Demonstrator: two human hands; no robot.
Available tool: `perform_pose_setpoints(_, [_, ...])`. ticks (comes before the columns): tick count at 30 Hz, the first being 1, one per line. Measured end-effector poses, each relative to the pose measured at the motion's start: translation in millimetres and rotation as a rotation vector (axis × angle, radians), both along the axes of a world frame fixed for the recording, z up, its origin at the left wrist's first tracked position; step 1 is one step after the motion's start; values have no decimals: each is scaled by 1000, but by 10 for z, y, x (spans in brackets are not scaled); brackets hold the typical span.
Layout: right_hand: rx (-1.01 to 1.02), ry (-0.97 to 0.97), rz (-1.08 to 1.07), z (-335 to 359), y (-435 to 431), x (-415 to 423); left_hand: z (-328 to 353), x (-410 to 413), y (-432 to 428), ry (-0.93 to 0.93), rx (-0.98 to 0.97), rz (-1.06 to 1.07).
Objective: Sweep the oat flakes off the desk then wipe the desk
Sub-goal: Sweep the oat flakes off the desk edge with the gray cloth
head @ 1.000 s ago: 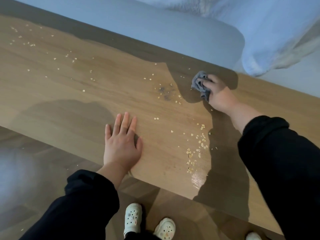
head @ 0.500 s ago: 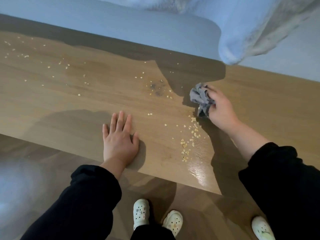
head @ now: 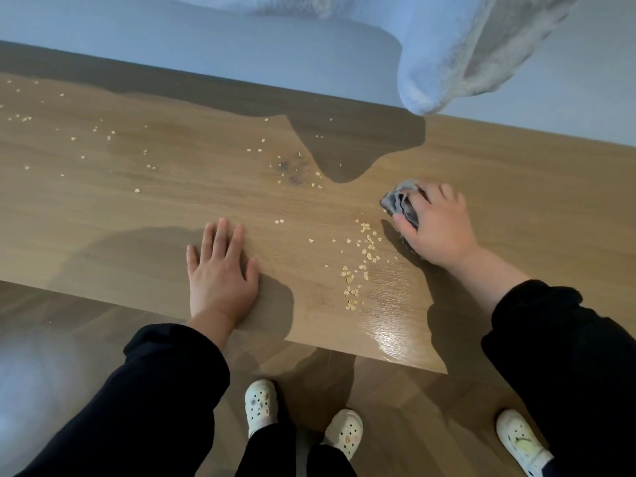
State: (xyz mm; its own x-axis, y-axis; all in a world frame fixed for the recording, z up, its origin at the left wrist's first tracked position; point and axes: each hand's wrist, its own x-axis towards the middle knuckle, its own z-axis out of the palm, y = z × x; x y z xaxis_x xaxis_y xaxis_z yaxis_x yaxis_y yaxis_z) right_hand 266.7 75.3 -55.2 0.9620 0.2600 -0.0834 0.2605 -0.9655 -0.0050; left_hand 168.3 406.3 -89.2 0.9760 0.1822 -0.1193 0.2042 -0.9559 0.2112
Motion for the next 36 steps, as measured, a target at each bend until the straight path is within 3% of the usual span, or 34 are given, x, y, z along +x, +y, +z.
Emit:
perform_pose_setpoints(4, [-80,-49,-179,-6,-308,129,-24,3,13,6,7,-3])
perform_pose_setpoints(8, [212,30,-376,-24,-305,347,-19,2,6,7,15,-4])
perform_pose_setpoints(10, [272,16,-319,-50,-38,400,-15,2,1,7,11,-8])
perform_pose_setpoints(13, [243,36,-17,-93,338,302,-16,-6,11,15,11,-6])
perform_pose_setpoints(16, [197,115,143,-58,174,249,-5,-2,-4,22,3,2])
perform_pose_setpoints(20, [231,65,-99,-101,-277,187,4,10,-8,30,7,-1])
perform_pose_setpoints(22, [271,5,-203,-127,-108,75,7,6,-10,32,10,0])
perform_pose_setpoints(28, [295,128,105,-81,606,-197,16,-4,-16,-1,-14,-6])
perform_pose_setpoints(36, [277,162,-174,63,-335,-157,-17,-7,-4,-23,-12,-14])
